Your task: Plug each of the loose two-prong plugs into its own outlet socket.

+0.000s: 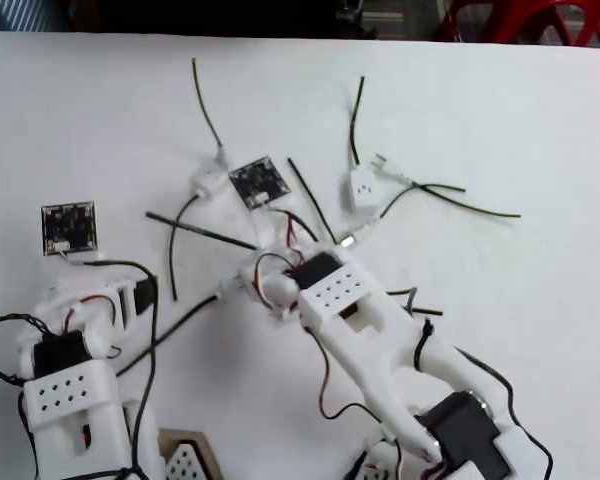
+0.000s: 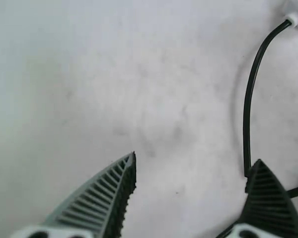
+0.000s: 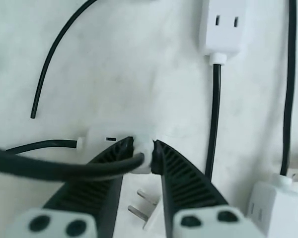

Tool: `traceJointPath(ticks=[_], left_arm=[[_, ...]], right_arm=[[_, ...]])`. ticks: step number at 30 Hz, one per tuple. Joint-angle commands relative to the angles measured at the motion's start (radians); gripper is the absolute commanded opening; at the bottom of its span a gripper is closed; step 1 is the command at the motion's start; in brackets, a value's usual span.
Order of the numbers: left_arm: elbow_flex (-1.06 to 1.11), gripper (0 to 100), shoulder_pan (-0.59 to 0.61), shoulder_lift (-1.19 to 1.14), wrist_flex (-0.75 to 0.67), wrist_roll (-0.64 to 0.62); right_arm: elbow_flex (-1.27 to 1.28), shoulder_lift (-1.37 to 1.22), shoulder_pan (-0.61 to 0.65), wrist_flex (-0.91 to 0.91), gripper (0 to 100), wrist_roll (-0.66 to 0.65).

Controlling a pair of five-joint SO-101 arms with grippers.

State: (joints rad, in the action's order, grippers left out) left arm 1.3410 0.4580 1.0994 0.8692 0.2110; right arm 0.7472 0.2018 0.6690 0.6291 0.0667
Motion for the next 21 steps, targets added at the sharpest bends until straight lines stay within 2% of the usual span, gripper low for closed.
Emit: traceJointPath(ticks=[1,10,21], left_arm=[[-0.005,35,0.01,0.021,-0.02,-0.003],[-0.005,35,0.01,0.021,-0.02,-0.003],[-0.005,35,0.01,0.021,-0.02,-0.003]], right_arm=[[-0.031,-0.021,-0.01,-0.005,1.7,-0.002],[-0.048,-0.025,-0.024,0.033,1.7,-0.002],[-0.049,-0.082,0.03,0.068,1.7,-0.018]])
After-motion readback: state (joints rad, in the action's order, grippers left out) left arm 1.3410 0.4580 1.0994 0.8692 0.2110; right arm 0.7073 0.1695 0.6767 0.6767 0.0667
